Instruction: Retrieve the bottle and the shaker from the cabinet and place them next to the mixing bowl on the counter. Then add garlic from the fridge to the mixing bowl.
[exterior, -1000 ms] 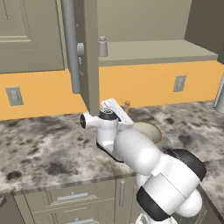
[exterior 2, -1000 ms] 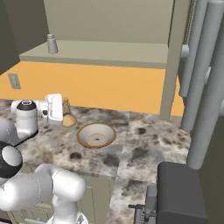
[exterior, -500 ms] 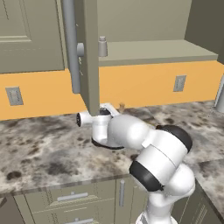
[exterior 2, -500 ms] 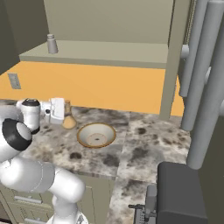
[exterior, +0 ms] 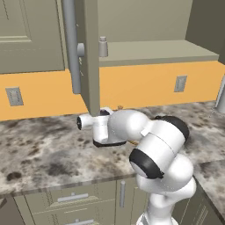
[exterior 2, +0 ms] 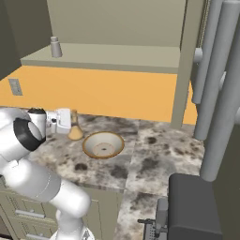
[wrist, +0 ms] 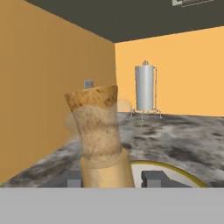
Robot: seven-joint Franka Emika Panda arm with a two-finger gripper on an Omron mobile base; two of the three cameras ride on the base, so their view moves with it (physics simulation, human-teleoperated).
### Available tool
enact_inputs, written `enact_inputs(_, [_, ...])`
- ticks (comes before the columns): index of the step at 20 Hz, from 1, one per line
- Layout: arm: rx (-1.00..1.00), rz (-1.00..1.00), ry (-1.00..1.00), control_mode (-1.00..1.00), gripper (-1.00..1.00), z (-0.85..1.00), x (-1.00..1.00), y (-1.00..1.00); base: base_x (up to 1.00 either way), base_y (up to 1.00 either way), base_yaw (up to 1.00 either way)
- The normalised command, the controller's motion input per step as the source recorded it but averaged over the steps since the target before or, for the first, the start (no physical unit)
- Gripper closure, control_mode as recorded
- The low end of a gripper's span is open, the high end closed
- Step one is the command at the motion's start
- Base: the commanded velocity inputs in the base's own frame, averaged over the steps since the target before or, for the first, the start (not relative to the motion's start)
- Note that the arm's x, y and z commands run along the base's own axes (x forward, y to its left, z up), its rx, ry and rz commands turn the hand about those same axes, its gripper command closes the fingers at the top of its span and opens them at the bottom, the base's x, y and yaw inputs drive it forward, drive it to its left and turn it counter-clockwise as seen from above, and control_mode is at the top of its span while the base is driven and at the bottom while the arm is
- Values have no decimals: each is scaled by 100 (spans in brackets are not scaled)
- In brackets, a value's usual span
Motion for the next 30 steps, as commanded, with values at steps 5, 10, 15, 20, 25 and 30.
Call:
enact_inputs(5, [1,-2,-28,-100,100,-56,11,13,0,0,0])
enact_inputs(10, [11,-6,-27,-100,100,-50,12,24,0,0,0])
enact_inputs(15, [6,-5,-34,-100,100,-74,4,6,0,0,0])
enact_inputs(20, [3,-4,-40,-100,100,-99,6,12,0,0,0])
enact_inputs(25, [12,-4,-42,-100,100,-99,4,12,0,0,0])
enact_inputs(30, [12,-4,-41,-100,100,-90,-14,0,0,0,0])
